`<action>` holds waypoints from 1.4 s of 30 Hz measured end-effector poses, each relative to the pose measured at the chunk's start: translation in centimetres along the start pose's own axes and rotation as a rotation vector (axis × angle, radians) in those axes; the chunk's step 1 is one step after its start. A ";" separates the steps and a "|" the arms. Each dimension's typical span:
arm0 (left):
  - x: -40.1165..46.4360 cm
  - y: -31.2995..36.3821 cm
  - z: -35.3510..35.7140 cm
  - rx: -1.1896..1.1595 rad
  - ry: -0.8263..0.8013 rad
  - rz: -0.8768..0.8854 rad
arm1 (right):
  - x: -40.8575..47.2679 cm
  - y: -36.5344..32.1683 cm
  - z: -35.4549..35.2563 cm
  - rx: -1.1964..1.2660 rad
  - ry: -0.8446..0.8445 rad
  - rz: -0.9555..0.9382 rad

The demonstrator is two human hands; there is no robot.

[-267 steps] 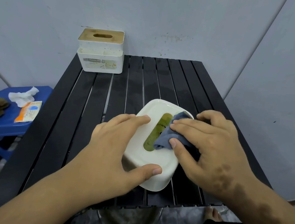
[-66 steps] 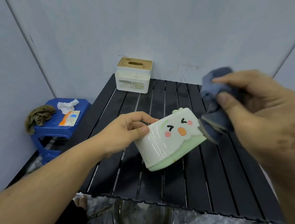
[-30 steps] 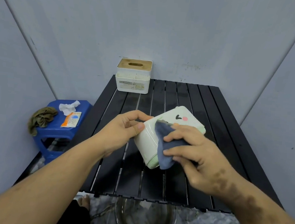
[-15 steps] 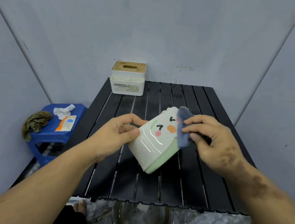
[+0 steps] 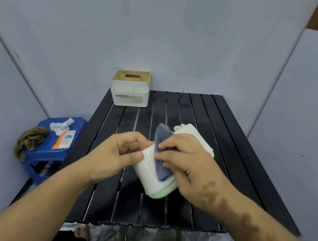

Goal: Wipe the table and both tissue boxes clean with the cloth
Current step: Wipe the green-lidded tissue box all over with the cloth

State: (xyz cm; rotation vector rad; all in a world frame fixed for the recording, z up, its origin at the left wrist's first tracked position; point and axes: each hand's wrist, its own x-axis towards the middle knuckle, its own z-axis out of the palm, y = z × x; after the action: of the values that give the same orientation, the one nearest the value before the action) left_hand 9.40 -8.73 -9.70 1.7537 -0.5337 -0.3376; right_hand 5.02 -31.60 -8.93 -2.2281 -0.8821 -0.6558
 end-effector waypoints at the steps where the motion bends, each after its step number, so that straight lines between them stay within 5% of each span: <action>1: 0.0 0.0 0.0 0.008 -0.014 0.002 | 0.1 -0.1 -0.2 0.014 -0.057 -0.050; 7: 0.3 -0.1 0.3 0.041 -0.021 0.008 | 0.3 4.5 -2.9 -0.006 0.232 0.400; 14: 0.1 -0.1 0.2 -0.020 -0.009 0.039 | -0.2 0.4 -0.1 -0.036 -0.101 -0.088; 19: 0.4 -0.1 0.3 -0.010 0.019 0.010 | -0.3 4.7 -2.6 -0.084 0.173 0.349; 25: 0.4 0.0 0.4 0.002 0.014 0.030 | 0.2 -0.8 0.9 -0.019 -0.067 -0.056; 30: 0.5 0.6 1.2 0.006 0.005 0.013 | 1.2 4.1 -2.9 -0.074 0.261 0.426; 36: 0.4 0.2 1.2 0.037 -0.001 0.042 | 0.5 -0.8 0.7 -0.006 0.149 0.081; 42: 0.5 -0.1 0.6 -0.024 0.039 0.007 | -0.7 4.7 -2.5 -0.028 0.283 0.412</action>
State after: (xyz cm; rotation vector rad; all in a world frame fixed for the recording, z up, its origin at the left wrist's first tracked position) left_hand 9.54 -9.46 -9.89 1.7313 -0.5061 -0.3031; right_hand 7.47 -36.34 -9.47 -2.1779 -0.2625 -0.7593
